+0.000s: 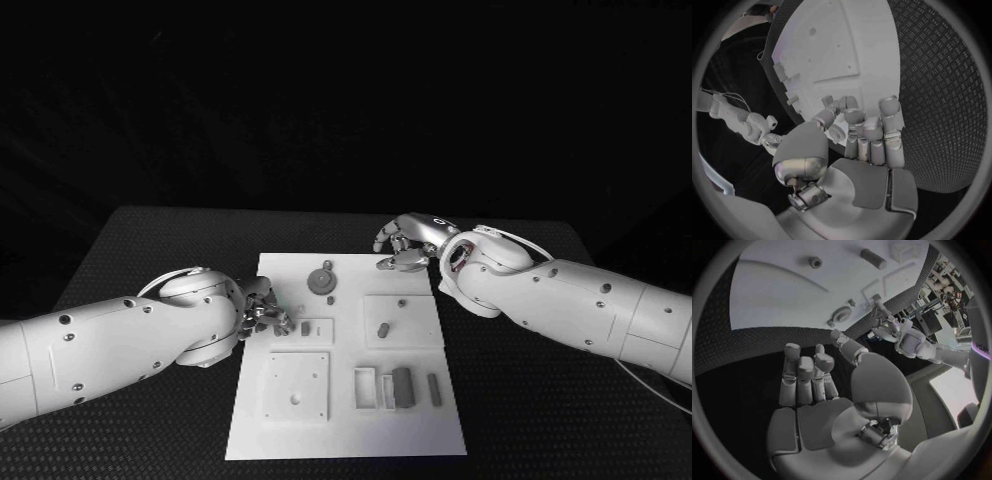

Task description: Assemble the parts on the task board

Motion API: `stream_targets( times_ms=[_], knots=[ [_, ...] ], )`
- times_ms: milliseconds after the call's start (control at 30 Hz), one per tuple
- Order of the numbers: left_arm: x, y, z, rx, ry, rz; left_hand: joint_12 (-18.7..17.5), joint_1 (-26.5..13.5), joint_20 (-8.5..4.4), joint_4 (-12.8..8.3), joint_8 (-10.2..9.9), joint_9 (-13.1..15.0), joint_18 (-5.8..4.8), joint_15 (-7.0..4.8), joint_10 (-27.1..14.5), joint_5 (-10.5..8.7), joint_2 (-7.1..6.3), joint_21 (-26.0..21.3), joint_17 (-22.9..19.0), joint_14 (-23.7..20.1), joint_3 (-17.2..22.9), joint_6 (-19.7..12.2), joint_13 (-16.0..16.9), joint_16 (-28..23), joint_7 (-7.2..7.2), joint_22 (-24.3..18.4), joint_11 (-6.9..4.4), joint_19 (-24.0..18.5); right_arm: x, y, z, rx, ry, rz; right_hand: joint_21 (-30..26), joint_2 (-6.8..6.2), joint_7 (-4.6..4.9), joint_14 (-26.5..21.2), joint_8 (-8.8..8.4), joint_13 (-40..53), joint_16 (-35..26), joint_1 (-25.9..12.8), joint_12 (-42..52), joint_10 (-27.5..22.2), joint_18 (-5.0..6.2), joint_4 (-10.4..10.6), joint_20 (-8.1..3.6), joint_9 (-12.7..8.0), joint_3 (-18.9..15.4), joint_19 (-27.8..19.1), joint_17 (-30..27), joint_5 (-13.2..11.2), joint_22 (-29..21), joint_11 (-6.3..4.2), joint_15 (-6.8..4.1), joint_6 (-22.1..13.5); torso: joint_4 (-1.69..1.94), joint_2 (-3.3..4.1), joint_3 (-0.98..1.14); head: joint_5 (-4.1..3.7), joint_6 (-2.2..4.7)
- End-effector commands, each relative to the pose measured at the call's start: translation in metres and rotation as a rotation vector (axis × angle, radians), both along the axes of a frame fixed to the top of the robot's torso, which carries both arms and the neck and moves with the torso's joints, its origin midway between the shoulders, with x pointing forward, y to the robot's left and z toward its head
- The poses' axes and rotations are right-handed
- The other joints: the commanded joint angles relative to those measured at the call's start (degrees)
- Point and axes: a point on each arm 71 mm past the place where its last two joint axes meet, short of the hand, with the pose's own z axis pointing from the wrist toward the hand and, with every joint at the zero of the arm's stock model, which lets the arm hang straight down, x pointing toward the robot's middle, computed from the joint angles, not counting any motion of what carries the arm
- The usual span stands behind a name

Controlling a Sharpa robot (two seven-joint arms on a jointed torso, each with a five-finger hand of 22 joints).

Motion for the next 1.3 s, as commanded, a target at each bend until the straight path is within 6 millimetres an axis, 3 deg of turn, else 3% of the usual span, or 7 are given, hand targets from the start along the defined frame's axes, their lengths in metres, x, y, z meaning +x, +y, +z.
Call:
stream_targets(
  times_ms=[33,600,1300],
  knots=[
    [-0.0009,-0.0024,-0.0007,-0.009,0.007,-0.014,0.31,-0.23,-0.12,0.47,-0.16,-0.09,0.54,-0.86,-0.11,-0.34,-0.96,0.29,-0.08,0.44,0.00,0.28,-0.08,0.25,0.06,1.05,0.30,0.40,-0.0004,0.0006,-0.0006,-0.006,0.006,0.006,-0.18,-0.19,0.42,-0.05,-0.29,-0.08,-0.27,-0.43,-0.13,-0.35,0.79,0.23,0.21,-0.06,0.12,0.18,-0.07,0.12,0.59,0.20,-0.25,0.02,-0.02,-0.01,0.01,-0.02,-0.03],
    [0.0001,0.0014,-0.0007,-0.003,0.002,-0.004,0.41,-0.37,-0.10,1.38,0.06,-0.29,0.65,-0.91,-0.12,-0.37,-3.49,0.32,-0.21,0.47,0.08,0.25,-0.27,0.30,0.04,1.02,0.28,0.50,-0.0004,0.0003,-0.0006,-0.006,0.006,0.006,-0.20,-0.20,0.43,-0.06,-0.30,-0.09,-0.28,-0.45,-0.13,-0.35,0.79,0.24,0.22,-0.06,0.13,0.17,-0.08,0.12,0.60,0.21,-0.25,0.00,0.02,-0.02,0.01,-0.01,-0.04],
    [0.0006,0.0018,-0.0010,0.014,0.004,-0.010,0.45,-0.74,-0.08,2.38,0.19,-0.36,0.70,-0.91,-0.17,-0.40,-4.66,0.28,-0.29,0.43,0.03,0.14,-0.36,0.31,0.05,0.98,0.29,0.53,-0.0004,0.0000,-0.0006,-0.006,0.005,0.006,-0.20,-0.20,0.44,-0.07,-0.31,-0.10,-0.29,-0.47,-0.14,-0.36,0.79,0.25,0.22,-0.05,0.13,0.17,-0.09,0.12,0.60,0.21,-0.24,0.00,0.02,-0.02,0.00,-0.03,-0.10]
  ],
)
